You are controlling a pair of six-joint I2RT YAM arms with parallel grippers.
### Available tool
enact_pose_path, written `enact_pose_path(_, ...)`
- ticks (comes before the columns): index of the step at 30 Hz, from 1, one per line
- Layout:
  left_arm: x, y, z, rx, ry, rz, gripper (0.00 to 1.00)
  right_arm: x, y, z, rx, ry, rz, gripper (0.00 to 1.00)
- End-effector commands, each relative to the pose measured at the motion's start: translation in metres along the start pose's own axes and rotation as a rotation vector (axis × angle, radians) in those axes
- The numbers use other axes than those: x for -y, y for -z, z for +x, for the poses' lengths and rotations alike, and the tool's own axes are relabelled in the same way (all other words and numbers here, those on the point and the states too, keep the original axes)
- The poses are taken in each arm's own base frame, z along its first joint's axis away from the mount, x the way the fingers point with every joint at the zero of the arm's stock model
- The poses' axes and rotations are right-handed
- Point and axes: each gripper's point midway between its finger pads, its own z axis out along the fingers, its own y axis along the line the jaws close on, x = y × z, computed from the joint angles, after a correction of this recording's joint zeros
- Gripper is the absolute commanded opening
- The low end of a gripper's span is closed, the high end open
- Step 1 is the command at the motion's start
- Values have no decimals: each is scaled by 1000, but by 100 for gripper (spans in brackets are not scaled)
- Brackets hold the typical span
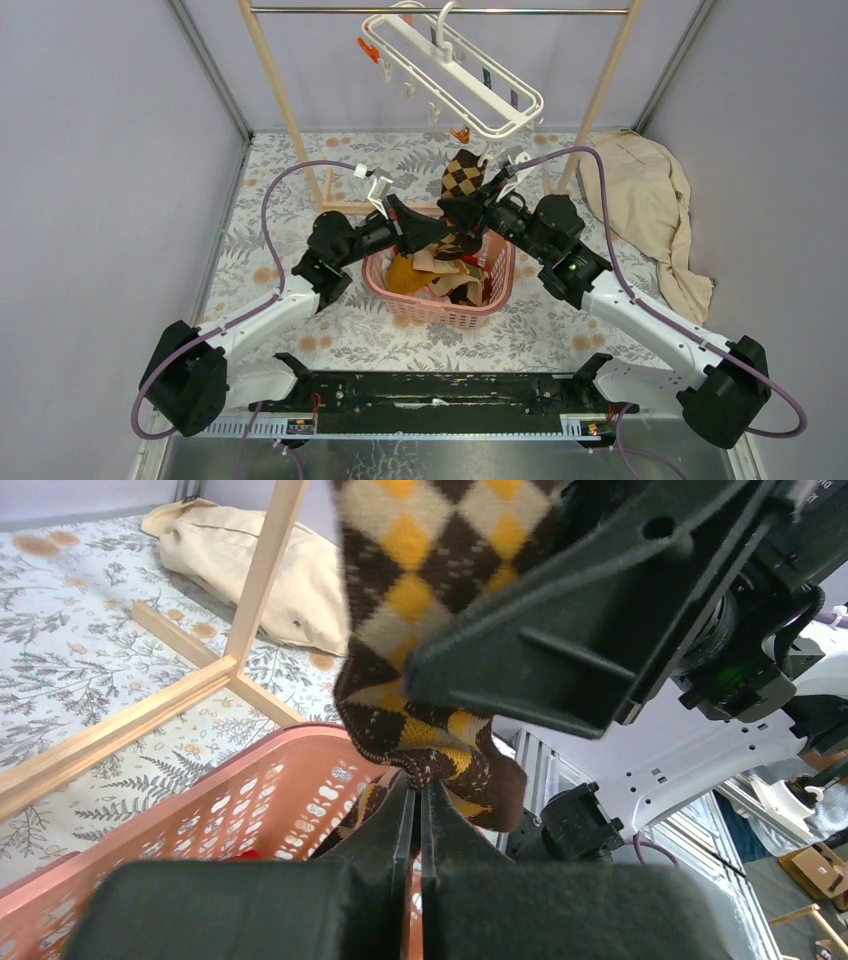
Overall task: Remove the socks clipped to the hanger
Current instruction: Remove the sock from the hanger.
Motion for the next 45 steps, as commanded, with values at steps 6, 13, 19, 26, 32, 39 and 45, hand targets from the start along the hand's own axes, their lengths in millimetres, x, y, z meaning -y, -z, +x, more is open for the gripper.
enact_pose_path(6,12,-1,-27,51,-58,-10,0,1,37,-23,18,46,89,63)
enact_pose_path(13,5,-3,-27,44,-62,-42,0,5,77,-25,-9,81,158,73)
enact_pose_path(19,3,-3,-29,40,-70,-57,0,18,113,-31,1,100,271,75)
enact_pose_path(26,7,-3,-34,45,-80,-53,0,49,141,-50,52,123,495,71)
enact_pose_path(32,9,-3,-35,41,-82,-50,0,62,146,-65,104,125,589,66)
enact_pose_path(39,9,-3,-35,50,-77,-45,0,71,128,-82,125,98,655,57)
enact_pose_path(45,5,-4,-34,59,-74,-57,0,73,105,-86,104,37,676,57)
